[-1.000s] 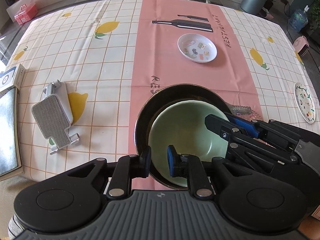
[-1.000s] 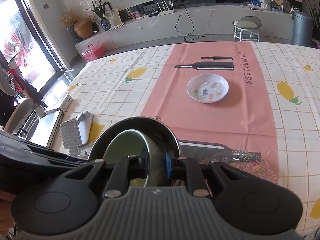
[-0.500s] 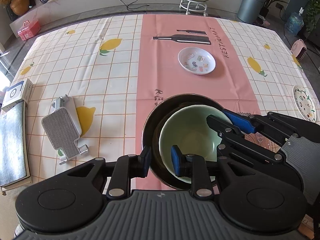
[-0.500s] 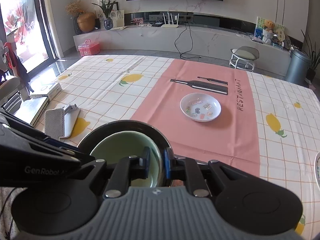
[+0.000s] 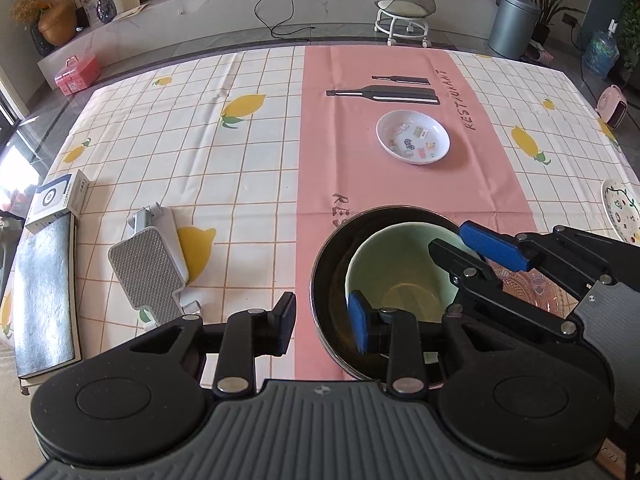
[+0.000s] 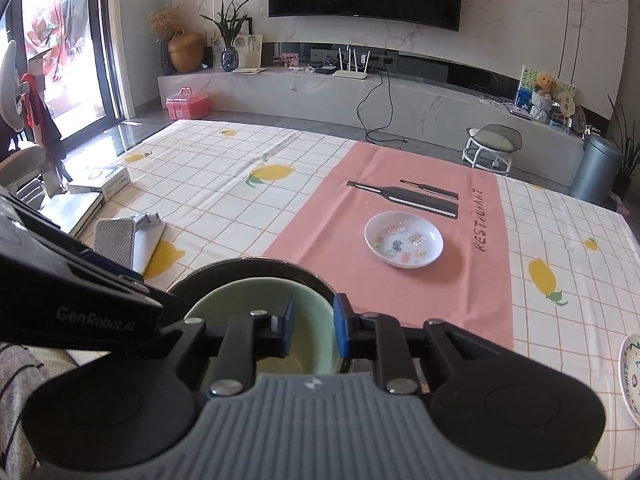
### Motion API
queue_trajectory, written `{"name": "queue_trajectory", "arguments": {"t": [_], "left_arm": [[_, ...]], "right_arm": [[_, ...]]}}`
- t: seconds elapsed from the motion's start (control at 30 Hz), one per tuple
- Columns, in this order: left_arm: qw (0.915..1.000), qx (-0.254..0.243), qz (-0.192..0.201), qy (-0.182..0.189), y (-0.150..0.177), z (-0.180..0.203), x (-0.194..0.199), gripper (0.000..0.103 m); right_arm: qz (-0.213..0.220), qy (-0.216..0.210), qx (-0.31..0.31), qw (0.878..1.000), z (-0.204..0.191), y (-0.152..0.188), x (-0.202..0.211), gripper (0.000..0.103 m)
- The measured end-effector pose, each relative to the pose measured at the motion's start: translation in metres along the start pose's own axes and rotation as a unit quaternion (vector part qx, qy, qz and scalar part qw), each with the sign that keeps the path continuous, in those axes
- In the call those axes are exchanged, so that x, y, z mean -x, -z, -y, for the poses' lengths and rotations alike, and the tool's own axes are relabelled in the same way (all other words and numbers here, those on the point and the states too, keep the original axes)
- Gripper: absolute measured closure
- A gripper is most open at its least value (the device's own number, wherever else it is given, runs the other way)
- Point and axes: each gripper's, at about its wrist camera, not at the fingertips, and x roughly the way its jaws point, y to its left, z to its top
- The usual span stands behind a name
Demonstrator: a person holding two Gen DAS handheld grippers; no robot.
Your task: Organize plates and bowls
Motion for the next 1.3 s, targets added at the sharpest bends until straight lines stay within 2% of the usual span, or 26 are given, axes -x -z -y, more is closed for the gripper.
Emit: {"name": "queue_trajectory", "arguments": {"t": [0.17, 0.27, 0.3, 0.33, 0.43, 0.57, 0.7, 0.9, 1.07, 1.2, 1.3], "left_arm": [[0.9999, 0.009, -0.003, 0.007, -0.002, -0.002, 0.001, 0.066], [0.9993, 0.023, -0.011, 0.025, -0.004, -0.004, 0.002, 0.066], [0.9991, 0.027, -0.013, 0.03, -0.004, -0.005, 0.003, 0.066], [0.9988, 0.031, -0.015, 0.034, -0.004, -0.006, 0.003, 0.066], [0.9979, 0.04, -0.021, 0.048, -0.004, -0.009, 0.004, 0.066], [0.9966, 0.054, -0.027, 0.056, -0.006, -0.015, 0.003, 0.066], [0.9961, 0.059, -0.032, 0.057, -0.007, -0.017, 0.005, 0.066], [0.9974, 0.047, -0.025, 0.048, -0.009, -0.015, 0.012, 0.066], [0.9976, 0.041, -0.021, 0.051, -0.009, -0.012, 0.018, 0.066], [0.9982, 0.043, -0.01, 0.041, -0.01, -0.009, 0.027, 0.065], [0.9989, 0.034, -0.003, 0.033, -0.01, -0.005, 0.033, 0.065]], "right_arm": [[-0.003, 0.0, 0.027, 1.0, -0.007, 0.001, -0.001, 0.084], [-0.05, -0.061, -0.021, 0.997, 0.002, 0.002, -0.012, 0.088], [-0.058, -0.075, -0.042, 0.995, 0.003, 0.006, -0.017, 0.09], [-0.058, -0.072, -0.042, 0.995, 0.002, 0.008, -0.019, 0.095], [-0.048, -0.054, -0.008, 0.997, -0.008, 0.009, -0.018, 0.093], [-0.076, -0.122, -0.049, 0.988, -0.005, 0.008, -0.024, 0.092], [-0.067, -0.109, -0.019, 0.992, -0.019, 0.012, -0.027, 0.091], [-0.078, -0.163, -0.062, 0.981, -0.011, 0.011, -0.027, 0.092], [-0.08, -0.134, -0.034, 0.987, -0.02, 0.011, -0.024, 0.092], [-0.102, -0.127, -0.015, 0.986, -0.026, 0.012, -0.021, 0.092], [-0.094, -0.09, 0.004, 0.991, -0.026, 0.012, -0.015, 0.089]]}}
